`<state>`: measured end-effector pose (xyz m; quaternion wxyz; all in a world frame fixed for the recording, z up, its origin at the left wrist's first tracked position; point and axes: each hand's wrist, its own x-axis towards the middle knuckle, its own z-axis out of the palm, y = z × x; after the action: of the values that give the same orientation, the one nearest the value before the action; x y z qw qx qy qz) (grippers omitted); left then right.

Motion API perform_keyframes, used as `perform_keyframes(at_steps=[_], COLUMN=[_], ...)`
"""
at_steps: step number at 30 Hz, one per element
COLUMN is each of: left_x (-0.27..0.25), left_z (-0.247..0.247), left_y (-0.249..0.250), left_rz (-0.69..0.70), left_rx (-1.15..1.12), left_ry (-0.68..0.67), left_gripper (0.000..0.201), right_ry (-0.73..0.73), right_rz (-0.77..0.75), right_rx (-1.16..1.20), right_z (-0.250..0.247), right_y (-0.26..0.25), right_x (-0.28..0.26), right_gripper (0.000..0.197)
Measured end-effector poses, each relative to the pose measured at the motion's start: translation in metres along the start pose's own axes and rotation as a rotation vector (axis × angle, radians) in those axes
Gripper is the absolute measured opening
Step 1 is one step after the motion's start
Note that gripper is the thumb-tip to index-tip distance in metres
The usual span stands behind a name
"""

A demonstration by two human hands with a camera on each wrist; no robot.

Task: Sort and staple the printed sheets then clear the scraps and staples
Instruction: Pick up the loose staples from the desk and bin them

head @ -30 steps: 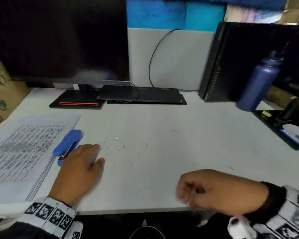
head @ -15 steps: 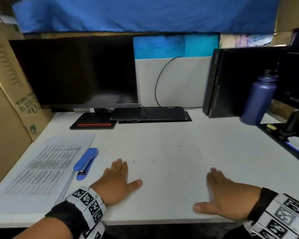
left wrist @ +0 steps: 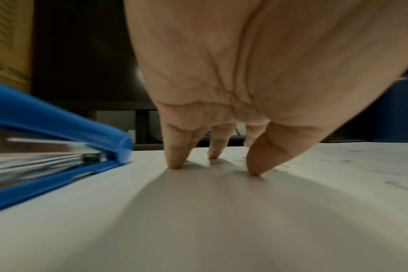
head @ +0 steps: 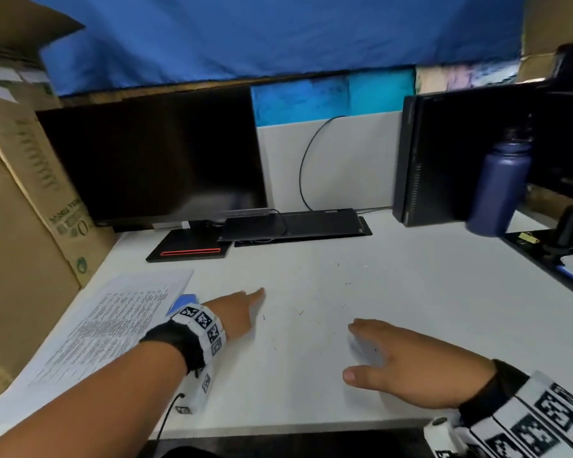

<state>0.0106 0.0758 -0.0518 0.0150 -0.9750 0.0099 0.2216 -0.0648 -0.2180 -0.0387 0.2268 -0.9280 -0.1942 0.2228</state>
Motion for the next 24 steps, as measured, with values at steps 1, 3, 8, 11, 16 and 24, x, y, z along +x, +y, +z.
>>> perform_keyframes(at_steps=[1,3,8,11,16,24], left_x=[0.001,0.001,-0.011,-0.008,-0.001,-0.038], left_z=[0.002,0.010,0.034,0.024,0.004,0.049], left_y=[0.005,0.018,0.032,0.016,-0.006,0.006], left_rz=[0.046,0.114,0.131,0.126,0.020,0.297], left_rx=[0.051,0.179,0.244,0.069,0.040,0.194], left_ry=[0.024,0.086,0.184,0.213,0.219,0.093], left_gripper=[0.069,0.052,0.035,0.048,0.050,0.071], right_ry=[0.000,-0.009,0.018,0.050,0.186,0.046], right_rz=[-0.001,0.007,0.000,-0.020,-0.130,-0.260], right_rx=[-0.003,0.001,0.008,0.052,0.161,0.159], right_z=[0.000,-0.001,0.000,-0.001,0.003,0.029], right_y=[0.002,0.006,0.015,0.015,0.000,-0.028], right_x=[-0.001,-0.004,-0.006,-0.006,-0.011,-0.021], right_gripper=[0.093,0.092,0.091,0.088,0.028,0.011])
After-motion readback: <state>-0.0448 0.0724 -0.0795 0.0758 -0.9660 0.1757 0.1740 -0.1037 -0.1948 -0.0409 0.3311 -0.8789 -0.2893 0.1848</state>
